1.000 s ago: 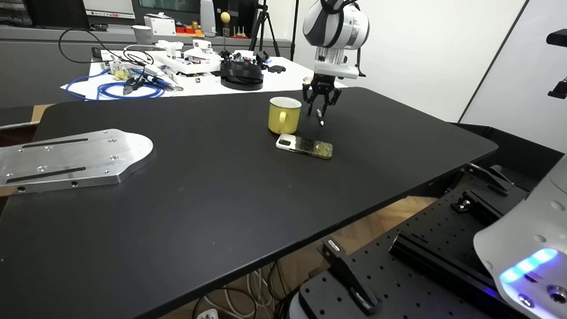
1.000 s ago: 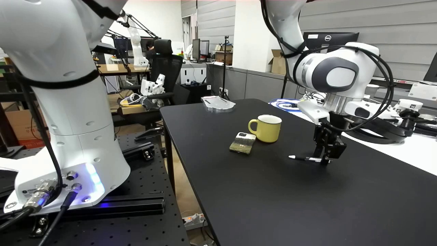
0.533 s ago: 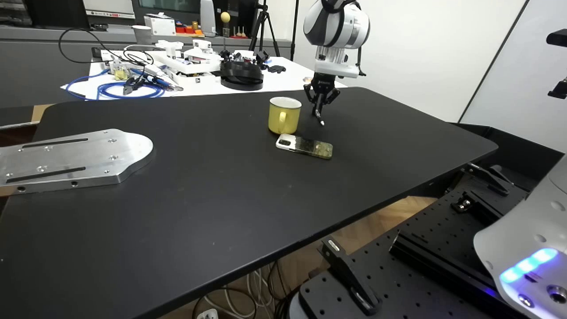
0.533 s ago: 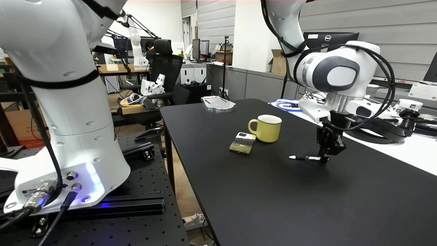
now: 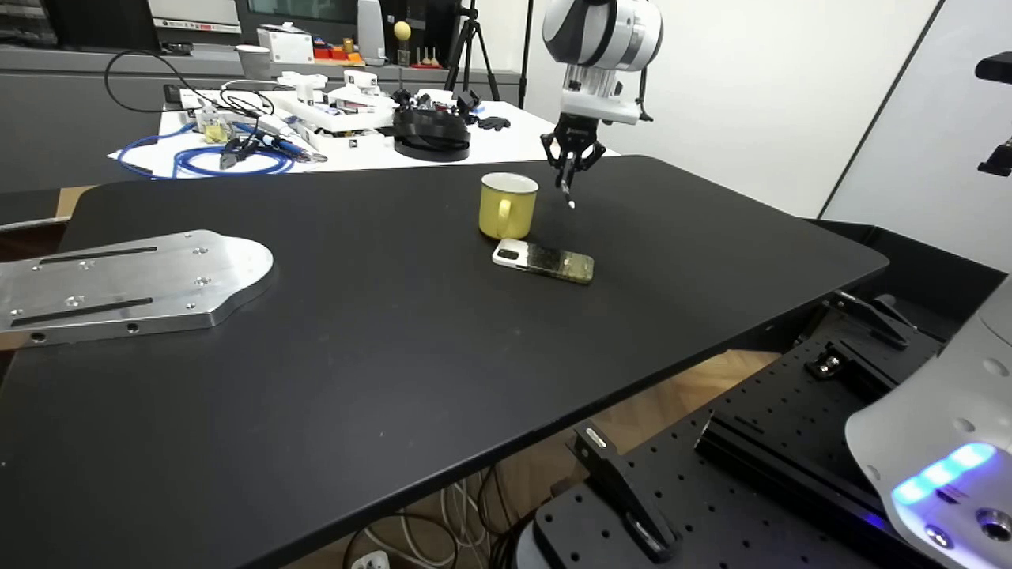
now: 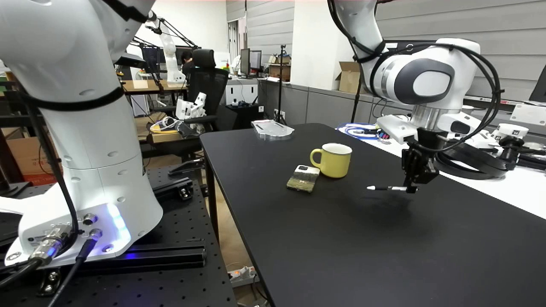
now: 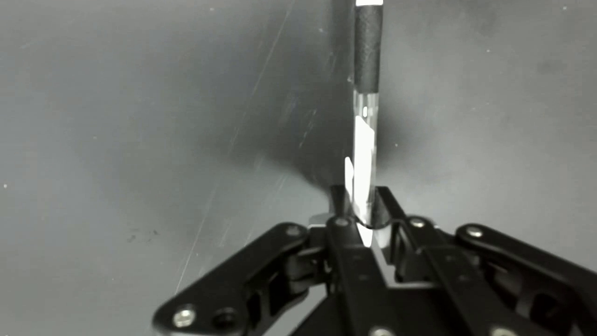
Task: Put the pen in the mug
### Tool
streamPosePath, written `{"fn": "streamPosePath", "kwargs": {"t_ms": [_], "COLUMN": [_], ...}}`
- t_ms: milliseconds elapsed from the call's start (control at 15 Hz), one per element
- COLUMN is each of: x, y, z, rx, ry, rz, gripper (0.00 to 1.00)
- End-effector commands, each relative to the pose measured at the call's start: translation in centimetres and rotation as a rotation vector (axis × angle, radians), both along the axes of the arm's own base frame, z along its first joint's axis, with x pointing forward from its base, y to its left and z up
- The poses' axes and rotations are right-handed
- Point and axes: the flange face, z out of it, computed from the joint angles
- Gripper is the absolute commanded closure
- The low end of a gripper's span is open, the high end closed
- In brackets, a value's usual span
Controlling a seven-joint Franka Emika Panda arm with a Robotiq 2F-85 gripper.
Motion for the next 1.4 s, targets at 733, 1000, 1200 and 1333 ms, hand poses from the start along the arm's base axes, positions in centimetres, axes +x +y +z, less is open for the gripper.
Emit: {"fn": "streamPosePath", "kwargs": {"t_ms": [733,1000,1200,1333], "x": [-4.0,-5.1,-4.7,-4.4], "y": [5.2,7.6,9.4,10.7], "z": [10.8,11.3,11.1,10.8], "rx": [0.047,0.068,0.105,0.132], "ry": [-0.042,-0.022,0.043,0.165], "rz": [0.065,0.095,0.095,0.092], "gripper": [0.96,0.96,0.96,0.96]}}
